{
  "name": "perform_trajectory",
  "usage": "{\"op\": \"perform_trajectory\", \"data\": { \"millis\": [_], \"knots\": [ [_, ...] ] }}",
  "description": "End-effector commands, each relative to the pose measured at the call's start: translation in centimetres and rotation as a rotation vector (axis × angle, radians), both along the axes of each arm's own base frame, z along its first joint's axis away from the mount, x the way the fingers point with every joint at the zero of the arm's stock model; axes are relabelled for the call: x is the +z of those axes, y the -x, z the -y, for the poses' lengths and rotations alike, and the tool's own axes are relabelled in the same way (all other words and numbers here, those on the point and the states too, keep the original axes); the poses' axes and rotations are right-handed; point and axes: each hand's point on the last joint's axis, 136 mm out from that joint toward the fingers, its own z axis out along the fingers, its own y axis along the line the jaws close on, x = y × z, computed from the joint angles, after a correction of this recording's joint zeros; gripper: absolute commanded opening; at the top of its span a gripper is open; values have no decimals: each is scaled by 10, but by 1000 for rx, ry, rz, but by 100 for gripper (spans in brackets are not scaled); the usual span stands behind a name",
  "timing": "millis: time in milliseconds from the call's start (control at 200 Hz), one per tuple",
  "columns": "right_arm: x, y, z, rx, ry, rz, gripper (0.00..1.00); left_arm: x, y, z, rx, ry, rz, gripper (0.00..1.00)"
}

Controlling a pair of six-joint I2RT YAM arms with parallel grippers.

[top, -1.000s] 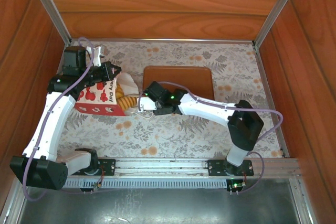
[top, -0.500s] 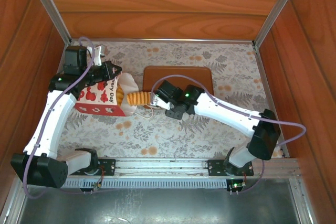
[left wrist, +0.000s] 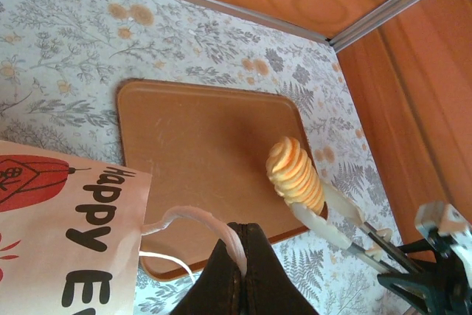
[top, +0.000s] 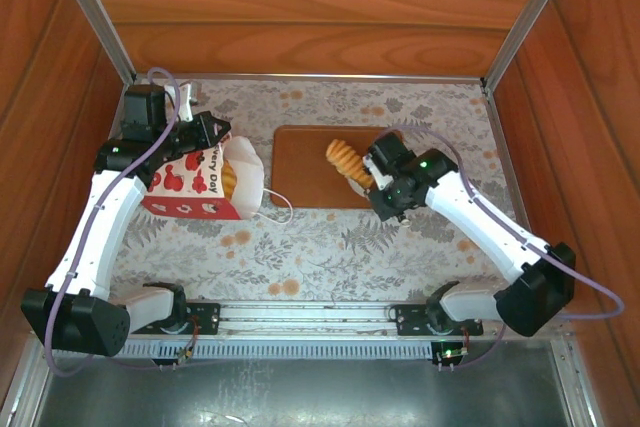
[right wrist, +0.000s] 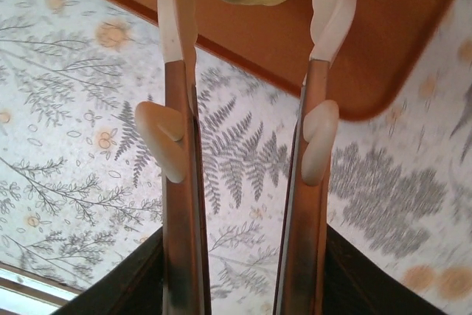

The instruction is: Take the fake bread out of the paper bag

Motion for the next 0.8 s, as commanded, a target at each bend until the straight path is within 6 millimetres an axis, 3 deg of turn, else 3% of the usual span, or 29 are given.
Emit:
{"op": "perform_trajectory", "data": {
  "millis": [0, 310, 520, 690, 795],
  "knots": [
    [-3, 7, -1, -180, -66, -138, 47, 7, -2, 1, 0, 8, 37, 0],
    [-3, -5, -13, -232, -68, -230, 53, 5, 1, 1, -1, 4, 39, 0],
    [14, -16, -9, -70, -47, -147, 58, 4, 3, 1, -2, 6, 39, 0],
    [8, -28, -4, 112, 17, -119, 57, 5, 4, 1, -5, 6, 45, 0],
    [9, -44, 4, 127, 78, -92, 58, 4, 4, 1, -4, 5, 42, 0]
  ]
}}
